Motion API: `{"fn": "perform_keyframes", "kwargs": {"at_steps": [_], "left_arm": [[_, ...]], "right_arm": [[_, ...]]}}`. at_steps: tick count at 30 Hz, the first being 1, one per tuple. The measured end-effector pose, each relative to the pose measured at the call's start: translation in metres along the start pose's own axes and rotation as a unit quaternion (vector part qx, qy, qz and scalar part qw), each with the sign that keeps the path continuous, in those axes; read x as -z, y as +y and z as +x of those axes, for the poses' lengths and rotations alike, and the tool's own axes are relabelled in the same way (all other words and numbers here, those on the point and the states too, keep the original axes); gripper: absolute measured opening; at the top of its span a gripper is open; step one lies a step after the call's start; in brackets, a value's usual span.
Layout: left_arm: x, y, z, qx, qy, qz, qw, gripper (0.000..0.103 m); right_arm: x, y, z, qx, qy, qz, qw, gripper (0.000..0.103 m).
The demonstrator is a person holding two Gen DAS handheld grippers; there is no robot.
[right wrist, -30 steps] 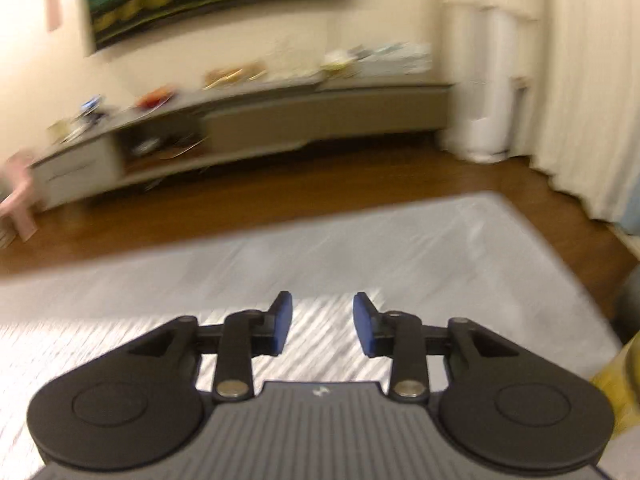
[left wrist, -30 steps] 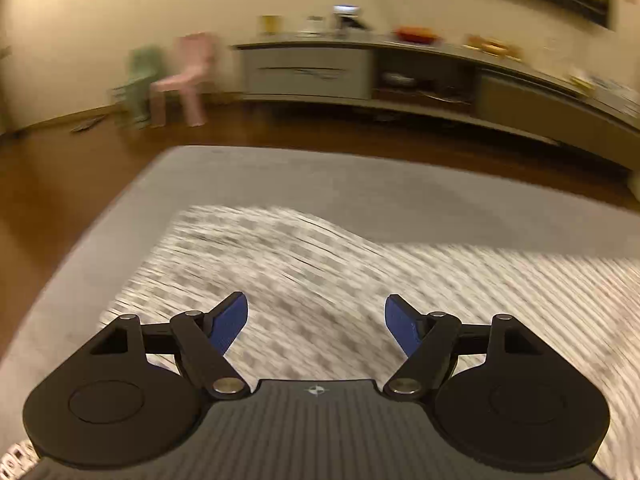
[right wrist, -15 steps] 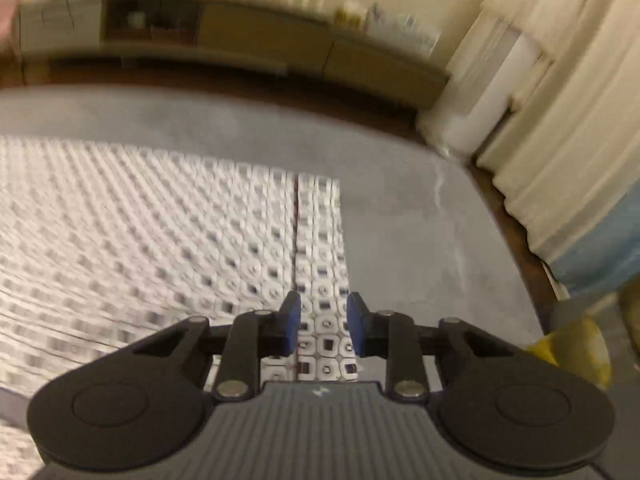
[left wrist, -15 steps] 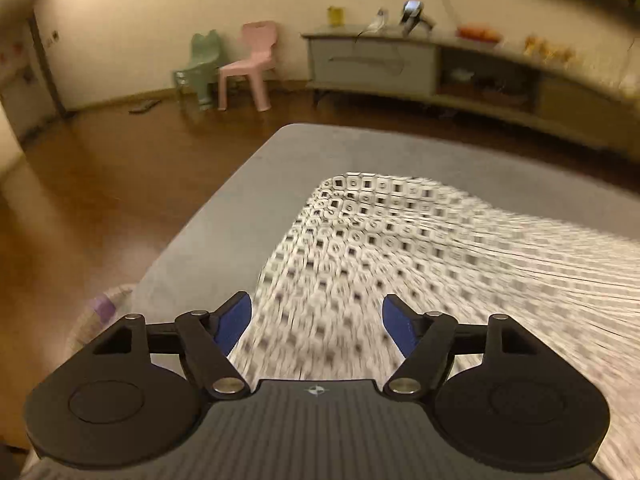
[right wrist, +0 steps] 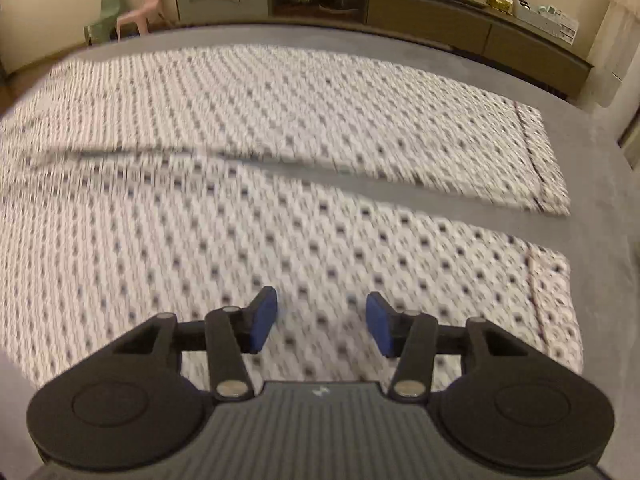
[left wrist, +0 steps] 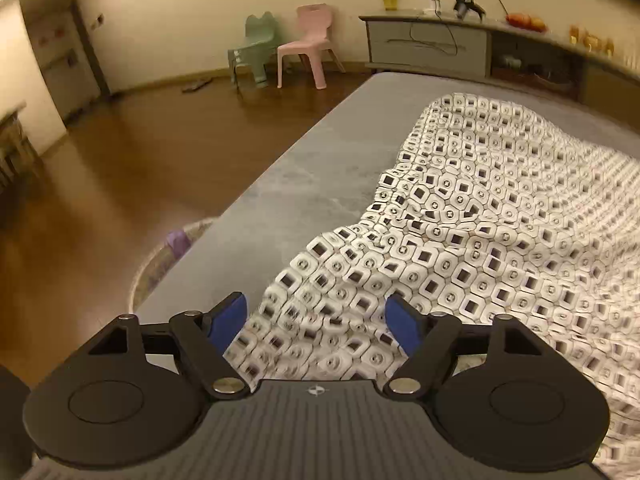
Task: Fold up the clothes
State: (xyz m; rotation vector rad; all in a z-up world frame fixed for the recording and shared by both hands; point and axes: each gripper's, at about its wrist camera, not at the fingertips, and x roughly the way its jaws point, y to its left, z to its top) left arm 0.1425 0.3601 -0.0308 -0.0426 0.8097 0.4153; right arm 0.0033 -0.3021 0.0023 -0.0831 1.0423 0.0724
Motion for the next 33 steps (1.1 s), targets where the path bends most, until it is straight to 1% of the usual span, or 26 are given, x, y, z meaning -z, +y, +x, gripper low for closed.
{"fn": "perform_keyframes", "kwargs": {"at_steps": [1, 2, 3, 4, 5, 6, 7, 9, 10, 12, 13, 14, 17, 20, 21, 22, 23, 25, 26, 28, 30, 31, 32, 33], "left_arm": [[0.001, -0.001, -0.016, 0.039, -0.005, -0.016, 0.9991, 0.077], [0.003, -0.002, -0.031, 0.078, -0.011, -0.031, 0.9964, 0.077], [0.007, -0.011, -0.048, 0.119, -0.018, -0.036, 0.992, 0.077], [0.014, -0.025, -0.065, 0.16, -0.021, -0.029, 0.9865, 0.078], [0.025, -0.042, -0.077, 0.195, -0.02, -0.017, 0.9804, 0.078], [0.039, -0.061, -0.089, 0.227, -0.016, 0.0, 0.9737, 0.078], [0.055, -0.082, -0.095, 0.25, -0.012, 0.022, 0.9679, 0.078], [0.076, -0.106, -0.102, 0.27, -0.01, 0.06, 0.9609, 0.078], [0.087, -0.118, -0.105, 0.28, -0.009, 0.078, 0.9567, 0.076], [0.107, -0.141, -0.111, 0.297, -0.008, 0.116, 0.9477, 0.076], [0.111, -0.142, -0.109, 0.288, -0.011, 0.131, 0.9486, 0.076], [0.114, -0.143, -0.108, 0.28, -0.014, 0.145, 0.9489, 0.075], [0.118, -0.139, -0.108, 0.288, -0.024, 0.169, 0.9425, 0.075], [0.123, -0.135, -0.112, 0.3, -0.031, 0.188, 0.9348, 0.077], [0.124, -0.136, -0.113, 0.308, -0.028, 0.192, 0.9313, 0.078], [0.125, -0.136, -0.114, 0.316, -0.026, 0.196, 0.9277, 0.079], [0.126, -0.136, -0.116, 0.326, -0.023, 0.2, 0.9238, 0.079], [0.13, -0.138, -0.12, 0.356, -0.013, 0.204, 0.9119, 0.079], [0.131, -0.139, -0.121, 0.367, -0.012, 0.21, 0.9063, 0.079], [0.133, -0.14, -0.121, 0.387, -0.009, 0.22, 0.8954, 0.079], [0.131, -0.134, -0.119, 0.421, 0.008, 0.216, 0.8809, 0.079], [0.129, -0.132, -0.118, 0.438, 0.016, 0.214, 0.873, 0.079], [0.128, -0.129, -0.116, 0.453, 0.022, 0.212, 0.8658, 0.078], [0.125, -0.124, -0.116, 0.455, 0.017, 0.205, 0.8662, 0.078]], "right_arm": [[0.006, 0.001, -0.005, 0.01, 0.008, -0.007, 1.0, 0.052], [0.006, 0.004, -0.008, 0.021, 0.013, -0.009, 1.0, 0.051], [0.003, 0.007, -0.012, 0.035, 0.008, -0.009, 0.999, 0.046], [0.0, 0.011, -0.016, 0.05, 0.003, -0.01, 0.999, 0.045], [-0.006, 0.017, -0.021, 0.056, -0.007, -0.01, 0.998, 0.044], [-0.02, 0.034, -0.026, 0.039, -0.026, -0.012, 0.999, 0.044], [-0.035, 0.056, -0.028, 0.012, -0.045, -0.014, 0.999, 0.045], [-0.066, 0.099, -0.031, -0.042, -0.081, -0.018, 0.996, 0.052], [-0.083, 0.122, -0.029, -0.066, -0.096, -0.021, 0.993, 0.053], [-0.121, 0.167, -0.011, -0.106, -0.11, -0.027, 0.988, 0.061], [-0.139, 0.189, -0.002, -0.12, -0.116, -0.03, 0.986, 0.061], [-0.154, 0.207, 0.012, -0.122, -0.113, -0.031, 0.986, 0.061], [-0.19, 0.245, 0.068, -0.115, -0.082, -0.026, 0.99, 0.06], [-0.203, 0.263, 0.118, -0.089, -0.043, -0.024, 0.995, 0.051], [-0.205, 0.267, 0.128, -0.076, -0.037, -0.028, 0.996, 0.051], [-0.207, 0.269, 0.133, -0.063, -0.042, -0.035, 0.997, 0.052], [-0.209, 0.269, 0.134, -0.053, -0.044, -0.035, 0.997, 0.057], [-0.222, 0.264, 0.141, -0.035, -0.048, -0.026, 0.998, 0.06], [-0.231, 0.26, 0.146, -0.027, -0.049, -0.02, 0.998, 0.067], [-0.249, 0.253, 0.157, -0.012, -0.051, -0.007, 0.999, 0.071], [-0.264, 0.247, 0.173, -0.007, -0.049, 0.001, 0.999, 0.077], [-0.271, 0.246, 0.177, 0.001, -0.046, -0.002, 0.999, 0.077], [-0.274, 0.244, 0.178, 0.013, -0.046, -0.008, 0.999, 0.074], [-0.273, 0.24, 0.174, 0.023, -0.049, -0.01, 0.998, 0.064]]}}
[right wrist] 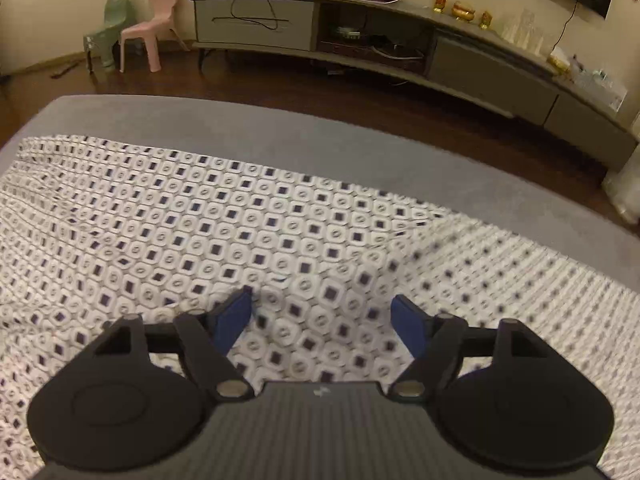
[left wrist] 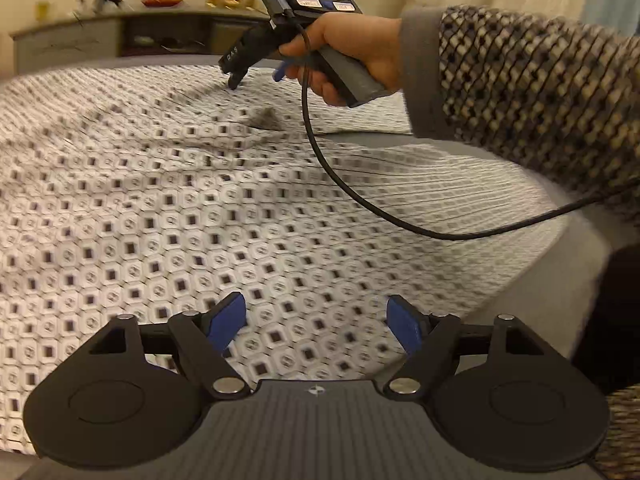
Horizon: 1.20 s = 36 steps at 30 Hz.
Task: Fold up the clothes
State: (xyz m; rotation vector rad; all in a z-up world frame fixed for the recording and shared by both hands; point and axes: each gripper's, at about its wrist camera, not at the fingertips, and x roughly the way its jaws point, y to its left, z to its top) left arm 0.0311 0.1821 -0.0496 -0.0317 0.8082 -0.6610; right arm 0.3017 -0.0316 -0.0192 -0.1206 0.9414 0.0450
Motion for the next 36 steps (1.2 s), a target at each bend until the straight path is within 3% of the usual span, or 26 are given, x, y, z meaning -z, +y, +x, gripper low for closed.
{"fn": "perform_keyframes", "kwargs": {"at_steps": [1, 3, 6, 8, 10, 13, 18, 21, 22, 24, 25, 28, 30, 33, 36], "left_arm": [[-0.001, 0.004, -0.005, -0.001, -0.009, -0.003, 1.0, 0.078], [-0.006, 0.016, -0.019, -0.041, -0.035, -0.012, 0.9985, 0.078], [-0.012, 0.037, -0.03, -0.095, -0.054, -0.043, 0.9931, 0.077], [-0.011, 0.041, -0.026, -0.105, -0.045, -0.052, 0.9921, 0.077], [-0.007, 0.035, -0.017, -0.11, -0.028, -0.043, 0.9926, 0.077], [0.001, 0.023, -0.004, -0.117, -0.015, -0.024, 0.9928, 0.076], [0.01, 0.015, -0.003, -0.128, -0.007, 0.011, 0.9917, 0.076], [0.009, 0.013, -0.004, -0.089, 0.011, 0.037, 0.9953, 0.076], [0.004, 0.019, -0.012, -0.087, -0.008, 0.031, 0.9957, 0.07], [-0.005, 0.032, -0.027, -0.083, -0.045, 0.019, 0.9953, 0.069], [-0.01, 0.04, -0.035, -0.083, -0.064, 0.012, 0.9944, 0.072], [-0.029, 0.086, -0.044, -0.158, -0.104, -0.046, 0.981, 0.073], [-0.039, 0.118, -0.043, -0.21, -0.111, -0.081, 0.968, 0.073], [-0.044, 0.153, -0.036, -0.265, -0.091, -0.118, 0.9527, 0.072], [-0.041, 0.175, -0.029, -0.292, -0.066, -0.15, 0.9422, 0.072]], "right_arm": [[0.004, -0.006, -0.009, 0.002, -0.006, 0.009, 1.0, 0.06], [0.013, -0.018, -0.03, -0.006, -0.021, 0.032, 0.999, 0.059], [0.055, -0.019, -0.084, -0.104, -0.041, 0.055, 0.992, 0.059], [0.084, -0.002, -0.108, -0.144, -0.037, 0.028, 0.988, 0.058], [0.101, 0.02, -0.115, -0.157, -0.029, -0.009, 0.987, 0.057], [0.107, 0.046, -0.102, -0.132, -0.014, -0.055, 0.99, 0.057], [0.078, 0.05, -0.061, -0.093, 0.0, -0.053, 0.994, 0.061], [0.057, 0.043, -0.045, -0.062, -0.003, -0.047, 0.997, 0.072], [0.051, 0.04, -0.041, -0.058, 0.0, -0.046, 0.997, 0.071], [0.05, 0.03, -0.053, -0.066, -0.003, -0.045, 0.997, 0.056], [0.051, 0.023, -0.064, -0.069, -0.009, -0.046, 0.997, 0.055], [0.079, -0.017, -0.123, -0.117, -0.05, -0.024, 0.992, 0.062], [0.116, -0.062, -0.157, -0.116, -0.058, 0.006, 0.992, 0.064], [0.187, -0.157, -0.181, -0.04, -0.032, 0.072, 0.996, 0.064], [0.258, -0.252, -0.203, 0.037, -0.004, 0.14, 0.989, 0.063]]}}
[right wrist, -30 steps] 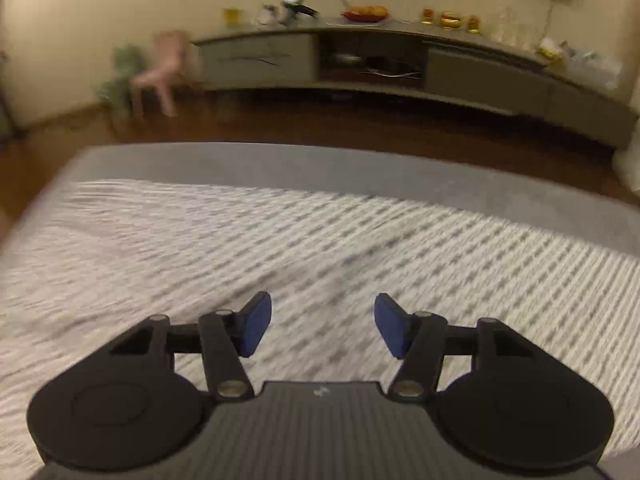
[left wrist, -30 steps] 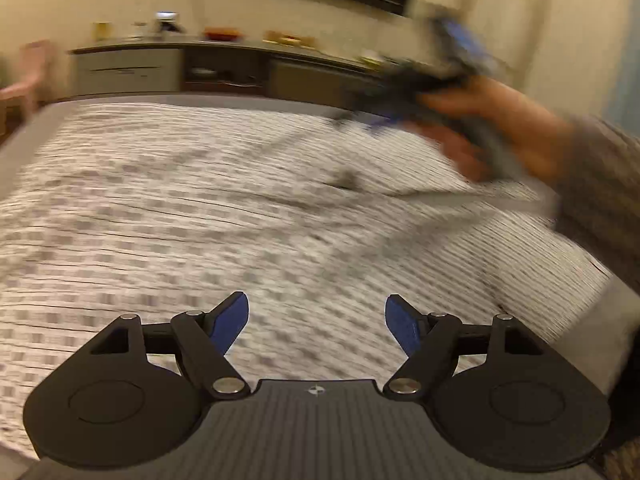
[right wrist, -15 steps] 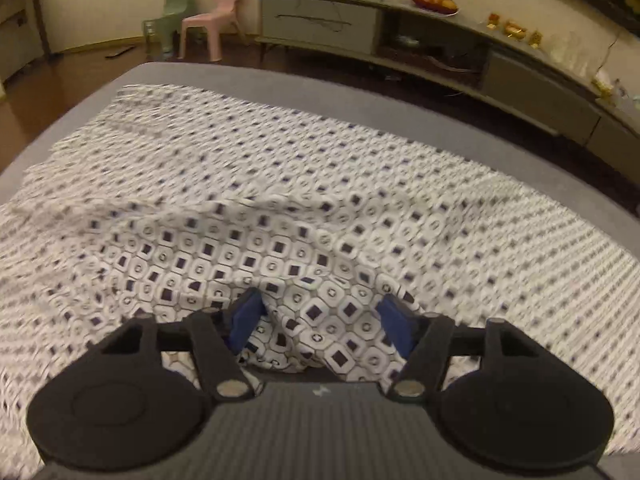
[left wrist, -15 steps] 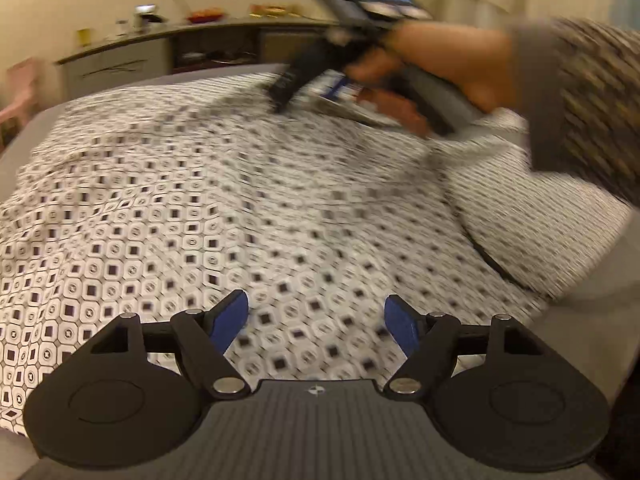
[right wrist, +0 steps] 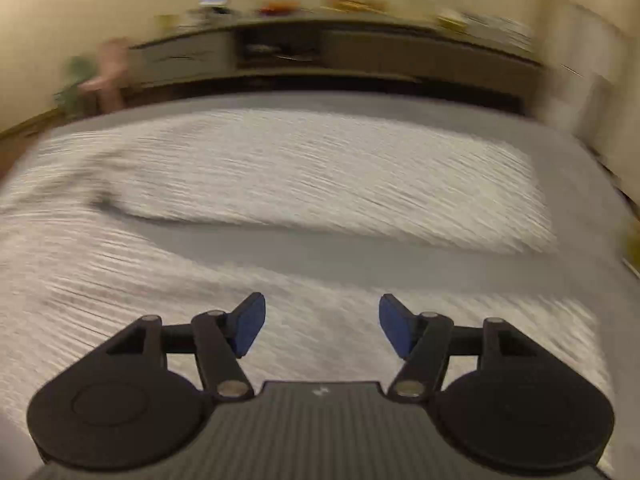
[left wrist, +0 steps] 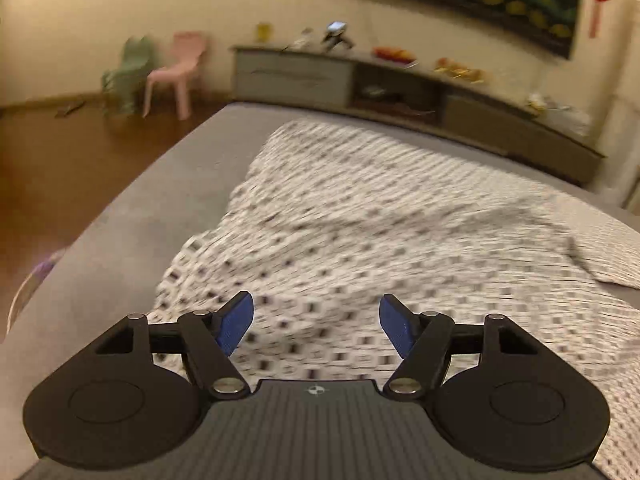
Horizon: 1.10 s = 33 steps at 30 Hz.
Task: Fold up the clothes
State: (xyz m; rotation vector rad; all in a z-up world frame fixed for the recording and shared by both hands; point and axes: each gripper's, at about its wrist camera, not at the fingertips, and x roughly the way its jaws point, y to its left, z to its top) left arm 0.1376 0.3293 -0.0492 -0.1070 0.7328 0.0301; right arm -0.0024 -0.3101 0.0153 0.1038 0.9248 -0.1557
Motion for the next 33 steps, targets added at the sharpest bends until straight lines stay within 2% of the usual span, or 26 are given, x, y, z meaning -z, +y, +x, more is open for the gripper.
{"fn": "perform_keyframes", "kwargs": {"at_steps": [2, 4, 7, 12, 15, 17, 19, 21, 22, 24, 26, 27, 29, 31, 32, 33], "left_arm": [[0.001, 0.005, 0.006, -0.021, 0.021, -0.014, 0.9994, 0.072], [0.005, 0.01, 0.008, -0.054, 0.031, -0.012, 0.998, 0.071], [0.008, 0.024, 0.001, -0.095, 0.027, -0.027, 0.9948, 0.073], [0.006, 0.044, -0.013, -0.149, 0.031, -0.089, 0.9844, 0.07], [0.004, 0.032, -0.022, -0.137, 0.038, -0.098, 0.985, 0.07], [-0.001, 0.013, -0.034, -0.105, 0.019, -0.085, 0.9906, 0.07], [-0.007, -0.005, -0.041, -0.078, 0.0, -0.059, 0.9952, 0.072], [-0.011, -0.018, -0.037, -0.063, -0.006, -0.039, 0.9972, 0.072], [-0.013, -0.023, -0.031, -0.06, -0.003, -0.033, 0.9976, 0.072], [-0.015, -0.022, -0.015, -0.07, 0.012, -0.04, 0.9966, 0.072], [-0.014, -0.014, 0.002, -0.096, 0.033, -0.055, 0.9934, 0.072], [-0.013, -0.008, 0.006, -0.121, 0.04, -0.06, 0.9901, 0.072], [-0.015, -0.001, 0.011, -0.162, 0.046, -0.061, 0.9838, 0.074], [-0.021, -0.001, 0.006, -0.167, 0.043, -0.072, 0.9825, 0.071], [-0.025, -0.004, -0.001, -0.148, 0.031, -0.077, 0.9854, 0.071], [-0.028, -0.01, -0.007, -0.123, 0.016, -0.081, 0.989, 0.072]], "right_arm": [[0.028, -0.058, -0.002, 0.047, 0.02, 0.044, 0.998, 0.063], [0.049, -0.091, -0.001, 0.069, 0.032, 0.07, 0.995, 0.063], [0.063, -0.102, 0.006, 0.063, 0.028, 0.08, 0.994, 0.062], [0.045, -0.101, 0.024, 0.034, 0.009, 0.039, 0.999, 0.062], [0.035, -0.112, 0.031, 0.043, 0.014, 0.049, 0.998, 0.062], [0.036, -0.121, 0.029, 0.061, 0.014, 0.06, 0.996, 0.059], [0.038, -0.126, 0.018, 0.076, -0.01, 0.065, 0.995, 0.059], [0.037, -0.123, 0.008, 0.062, -0.04, 0.064, 0.995, 0.059], [0.037, -0.119, 0.011, 0.05, -0.038, 0.062, 0.996, 0.059], [0.036, -0.113, 0.019, 0.033, -0.028, 0.057, 0.997, 0.058], [0.037, -0.112, 0.033, 0.043, -0.001, 0.045, 0.998, 0.057], [0.037, -0.112, 0.038, 0.05, 0.009, 0.042, 0.998, 0.06], [0.038, -0.12, 0.039, 0.069, 0.016, 0.058, 0.996, 0.06], [0.03, -0.125, 0.043, 0.085, 0.02, 0.073, 0.993, 0.06], [0.025, -0.127, 0.045, 0.085, 0.019, 0.079, 0.993, 0.06], [0.016, -0.126, 0.046, 0.067, 0.012, 0.084, 0.994, 0.059]]}}
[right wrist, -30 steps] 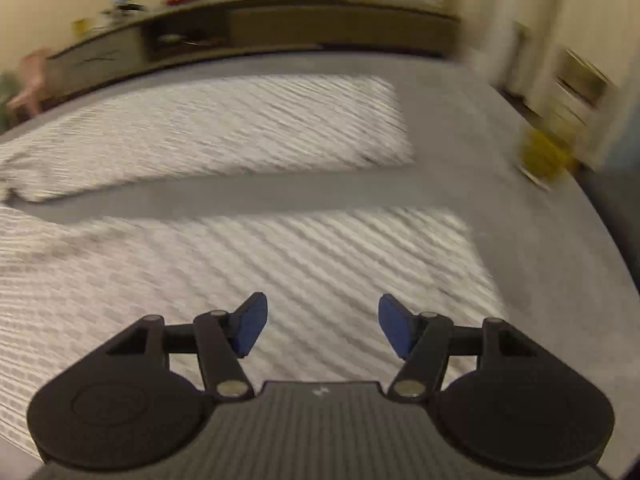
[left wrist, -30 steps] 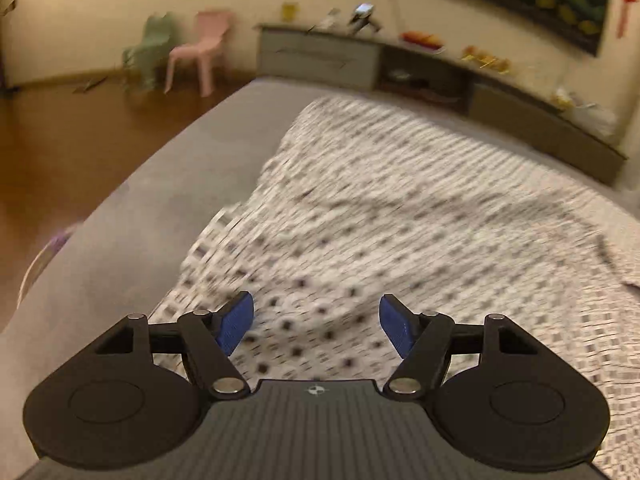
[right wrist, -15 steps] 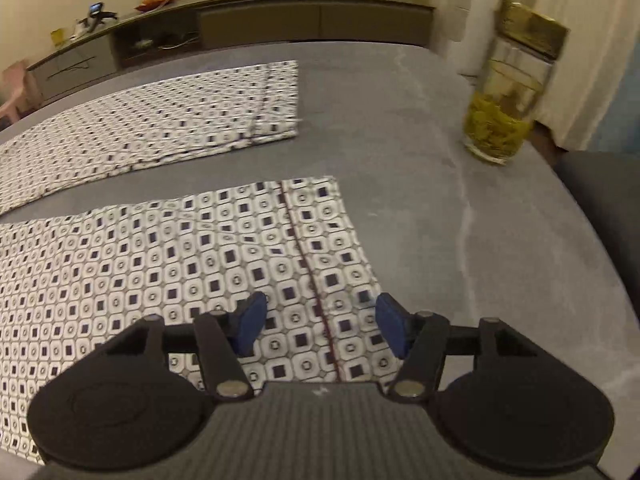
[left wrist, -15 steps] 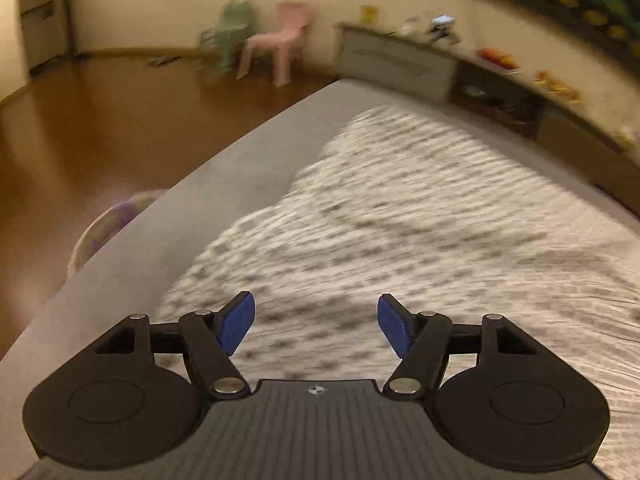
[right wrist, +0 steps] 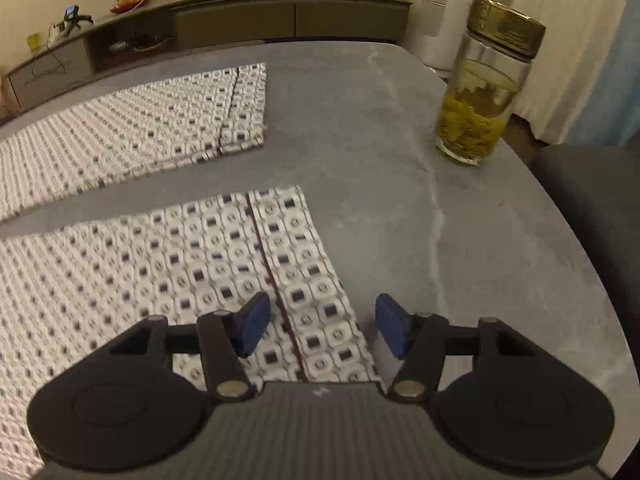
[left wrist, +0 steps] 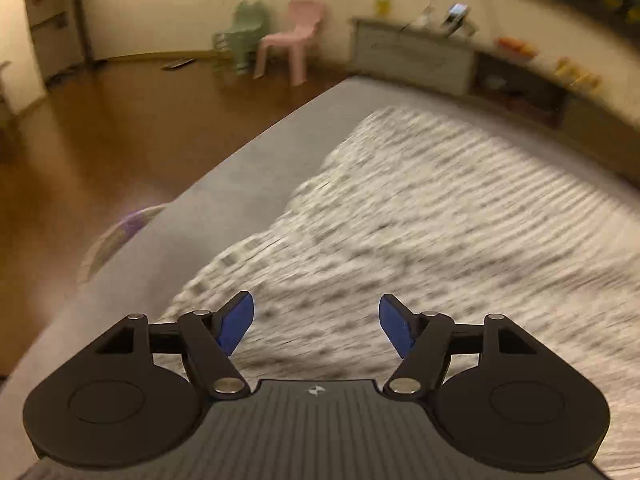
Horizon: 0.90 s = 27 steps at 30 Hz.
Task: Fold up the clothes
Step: 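Grasp the garment hem with the right gripper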
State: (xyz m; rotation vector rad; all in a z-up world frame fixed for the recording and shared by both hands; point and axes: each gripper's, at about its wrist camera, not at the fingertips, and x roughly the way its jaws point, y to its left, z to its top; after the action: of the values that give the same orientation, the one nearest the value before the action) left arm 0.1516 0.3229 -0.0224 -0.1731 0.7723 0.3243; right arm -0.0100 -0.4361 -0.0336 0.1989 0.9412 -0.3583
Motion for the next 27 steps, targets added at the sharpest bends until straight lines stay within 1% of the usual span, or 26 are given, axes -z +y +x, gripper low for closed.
{"fn": "perform_keyframes", "kwargs": {"at_steps": [1, 2, 4, 5, 8, 9, 13, 15, 18, 20, 22, 23, 24, 25, 26, 27], "left_arm": [[-0.002, -0.005, -0.007, 0.028, -0.011, -0.003, 0.9996, 0.073], [-0.004, -0.011, -0.01, 0.049, -0.014, -0.005, 0.9987, 0.073], [-0.005, -0.022, -0.003, 0.054, 0.001, -0.007, 0.9985, 0.073], [-0.006, -0.027, 0.001, 0.056, 0.008, -0.008, 0.9984, 0.073], [-0.008, -0.034, 0.01, 0.071, 0.021, -0.015, 0.9972, 0.073], [-0.008, -0.037, 0.01, 0.078, 0.019, -0.013, 0.9967, 0.073], [-0.013, -0.053, 0.003, 0.127, 0.006, -0.001, 0.9919, 0.073], [-0.016, -0.062, 0.002, 0.154, 0.005, 0.0, 0.988, 0.073], [-0.013, -0.078, 0.009, 0.18, 0.013, 0.011, 0.9835, 0.073], [-0.009, -0.088, 0.015, 0.191, 0.022, 0.025, 0.9811, 0.073], [-0.002, -0.096, 0.02, 0.194, 0.035, 0.039, 0.9796, 0.073], [0.0, -0.1, 0.022, 0.196, 0.039, 0.043, 0.9789, 0.073], [0.002, -0.104, 0.023, 0.198, 0.042, 0.047, 0.9782, 0.073], [0.004, -0.108, 0.024, 0.202, 0.044, 0.051, 0.977, 0.073], [0.005, -0.111, 0.024, 0.205, 0.044, 0.055, 0.9762, 0.073], [0.007, -0.113, 0.022, 0.209, 0.043, 0.057, 0.9752, 0.073]], "right_arm": [[-0.01, 0.003, 0.0, -0.019, -0.006, 0.004, 1.0, 0.059], [-0.021, 0.008, 0.0, -0.038, -0.013, 0.004, 0.999, 0.059], [-0.049, 0.023, 0.005, -0.076, -0.027, 0.003, 0.997, 0.059], [-0.066, 0.032, 0.012, -0.085, -0.029, 0.002, 0.996, 0.059], [-0.113, 0.049, 0.039, -0.075, -0.042, -0.004, 0.996, 0.059], [-0.13, 0.053, 0.053, -0.072, -0.041, 0.002, 0.997, 0.059], [-0.187, 0.052, 0.118, -0.068, -0.029, 0.044, 0.996, 0.061], [-0.2, 0.052, 0.144, -0.069, -0.024, 0.061, 0.995, 0.062], [-0.214, 0.052, 0.177, -0.073, -0.019, 0.081, 0.994, 0.062], [-0.212, 0.052, 0.181, -0.076, -0.023, 0.077, 0.994, 0.063], [-0.212, 0.055, 0.182, -0.074, -0.036, 0.057, 0.995, 0.063], [-0.212, 0.059, 0.178, -0.075, -0.04, 0.044, 0.995, 0.059], [-0.211, 0.063, 0.175, -0.078, -0.043, 0.029, 0.996, 0.032], [-0.212, 0.07, 0.176, -0.087, -0.041, 0.011, 0.995, 0.015], [-0.211, 0.076, 0.173, -0.093, -0.039, -0.007, 0.995, 0.006], [-0.209, 0.082, 0.169, -0.095, -0.044, -0.025, 0.994, 0.004]]}}
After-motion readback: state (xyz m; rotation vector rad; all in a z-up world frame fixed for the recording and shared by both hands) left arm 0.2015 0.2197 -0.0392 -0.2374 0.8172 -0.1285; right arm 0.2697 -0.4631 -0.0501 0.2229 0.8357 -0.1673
